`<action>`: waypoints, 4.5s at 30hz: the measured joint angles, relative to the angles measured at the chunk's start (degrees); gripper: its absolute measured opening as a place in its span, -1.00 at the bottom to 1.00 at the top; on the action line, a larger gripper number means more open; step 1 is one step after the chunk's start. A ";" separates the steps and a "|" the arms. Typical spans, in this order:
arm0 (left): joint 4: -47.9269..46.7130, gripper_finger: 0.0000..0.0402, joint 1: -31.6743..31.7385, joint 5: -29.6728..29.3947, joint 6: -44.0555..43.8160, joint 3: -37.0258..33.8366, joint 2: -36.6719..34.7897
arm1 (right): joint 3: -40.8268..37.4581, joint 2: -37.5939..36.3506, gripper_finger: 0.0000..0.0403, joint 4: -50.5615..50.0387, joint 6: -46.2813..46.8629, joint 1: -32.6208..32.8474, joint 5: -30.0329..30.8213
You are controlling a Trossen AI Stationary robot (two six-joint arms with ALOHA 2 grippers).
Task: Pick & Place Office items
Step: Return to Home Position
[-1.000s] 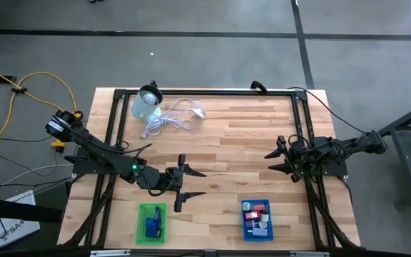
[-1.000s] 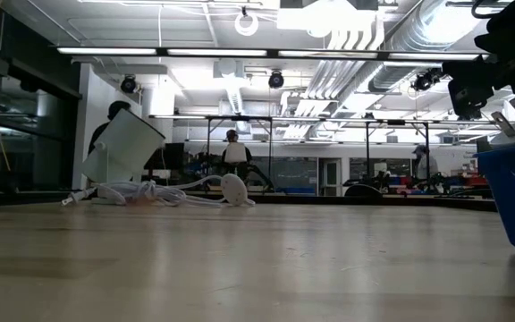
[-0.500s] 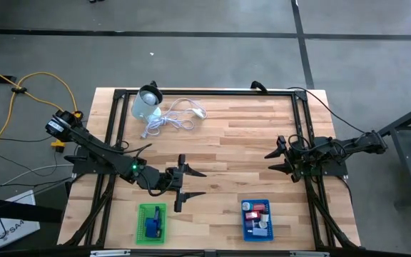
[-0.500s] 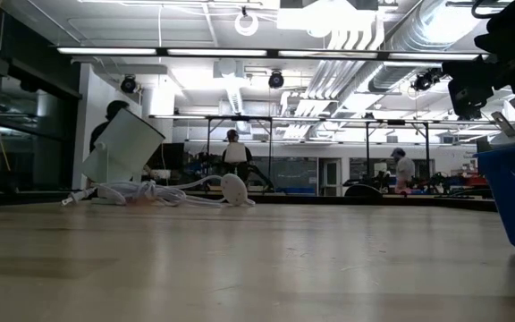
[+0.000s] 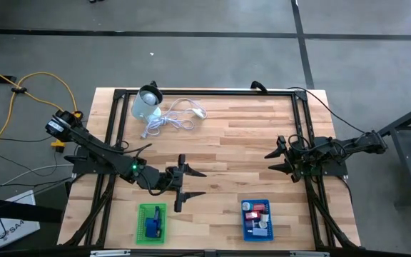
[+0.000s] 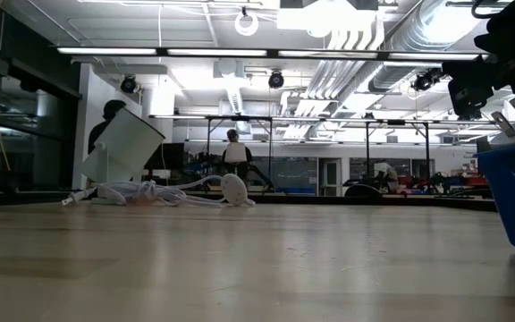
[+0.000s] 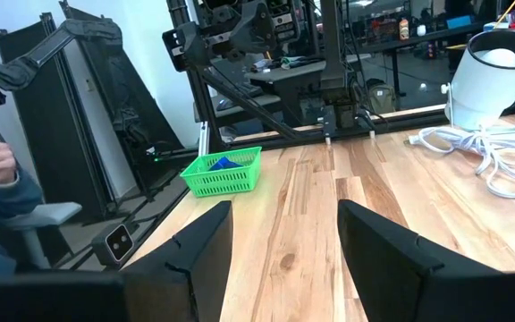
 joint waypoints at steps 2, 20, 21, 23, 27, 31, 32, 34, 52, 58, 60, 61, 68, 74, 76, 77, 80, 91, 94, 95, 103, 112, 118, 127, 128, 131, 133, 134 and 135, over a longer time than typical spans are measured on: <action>0.29 0.27 0.76 0.07 -0.12 0.00 -0.33 | 0.00 0.00 -0.06 0.02 -0.01 0.00 0.00; -7.49 0.27 22.76 25.12 -2.99 -0.02 -7.30 | 0.00 0.00 -0.06 0.02 -0.01 0.00 0.00; -7.38 0.27 24.19 26.75 -3.69 -0.02 -7.29 | 0.00 0.00 -0.06 0.02 -0.02 0.00 0.00; -6.74 0.27 26.85 29.16 -4.91 -0.02 -7.28 | 0.00 0.00 -0.06 0.02 -0.01 -0.01 0.00; -6.35 0.27 31.87 29.92 -5.48 -0.02 -7.28 | 0.00 0.00 -0.06 0.02 -0.01 0.00 0.01; -6.31 0.27 36.52 29.90 -5.51 -0.02 -7.28 | 0.00 0.00 -0.06 0.02 0.00 -0.01 0.01; -6.31 0.27 37.49 29.90 -5.50 -0.02 -7.28 | 0.00 0.00 -0.06 0.02 0.00 0.00 0.00; -6.30 0.27 39.07 29.90 -5.49 -0.02 -7.28 | 0.00 0.00 -0.06 0.02 -0.01 0.00 0.02; -7.55 0.27 41.23 32.22 -5.75 -0.07 -8.74 | 0.00 0.00 -0.06 0.02 0.00 0.00 0.02; -12.12 0.27 41.23 32.24 -4.29 -0.07 -12.37 | 0.00 -0.01 -0.06 0.02 0.00 -0.01 0.09; -14.23 0.27 41.23 32.22 -3.87 -0.07 -13.87 | 0.00 0.00 -0.06 0.02 0.00 0.00 0.13; -15.52 0.27 41.23 32.21 -3.56 -0.07 -14.64 | 0.00 0.00 -0.06 0.02 -0.01 0.00 0.13; -17.51 0.27 41.23 32.15 -2.80 -3.75 -21.66 | 0.00 0.00 -0.06 0.02 -0.01 0.00 0.18; -17.48 0.27 41.07 28.40 -3.10 -10.89 -30.57 | 0.00 0.00 -0.06 0.02 -0.02 0.00 0.20; -17.50 0.27 40.95 27.33 -3.13 -13.36 -33.69 | 0.00 0.00 -0.06 0.00 -0.01 0.00 0.20; -17.54 0.27 40.95 27.04 -3.13 -14.57 -35.26 | 0.00 -0.01 -0.06 0.02 -0.02 -0.02 0.21; -17.48 0.27 40.95 26.63 -3.13 -18.02 -39.93 | 0.00 -0.02 -0.06 0.00 0.00 0.00 0.20; -17.05 0.27 40.95 26.49 -3.29 -29.93 -56.56 | 0.00 0.00 -0.06 0.02 0.00 0.00 0.20; -16.89 0.27 40.95 26.49 -3.30 -32.55 -60.79 | 0.00 0.00 -0.06 0.00 -0.01 0.00 0.21; -16.80 0.27 40.95 26.49 -3.30 -33.34 -62.20 | 0.00 0.00 -0.06 0.00 0.00 0.00 0.21; -15.84 0.27 40.95 26.51 -4.48 -39.97 -71.29 | 0.00 -0.01 -0.06 0.01 -0.01 0.00 0.22; -14.17 0.27 40.95 26.16 -4.45 -45.43 -79.19 | 0.00 0.00 -0.06 0.02 0.00 0.00 0.20; -9.23 0.27 40.95 26.08 -5.76 -50.03 -80.74 | 0.00 0.00 -0.06 0.02 -0.02 0.00 0.21; -7.20 0.27 40.92 24.99 -6.80 -52.21 -80.72 | 0.00 0.00 -0.06 0.00 -0.02 0.00 0.22; -7.40 0.27 40.92 24.99 -7.02 -52.22 -80.72 | 0.00 -0.02 -0.06 0.01 -0.02 -0.01 0.22; -9.12 0.27 40.92 24.99 -7.71 -52.26 -80.74 | 0.00 -0.02 -0.06 0.00 -0.02 0.00 0.22; -10.26 0.27 40.92 25.00 -8.14 -52.28 -80.72 | 0.00 0.00 -0.06 0.01 -0.01 0.00 0.22; -10.94 0.27 40.92 24.99 -8.38 -52.28 -80.72 | 0.00 -0.01 -0.06 0.00 -0.01 -0.01 0.22; -11.61 0.27 40.92 24.98 -8.49 -52.30 -80.72 | 0.00 -0.01 -0.06 0.02 -0.01 0.00 0.22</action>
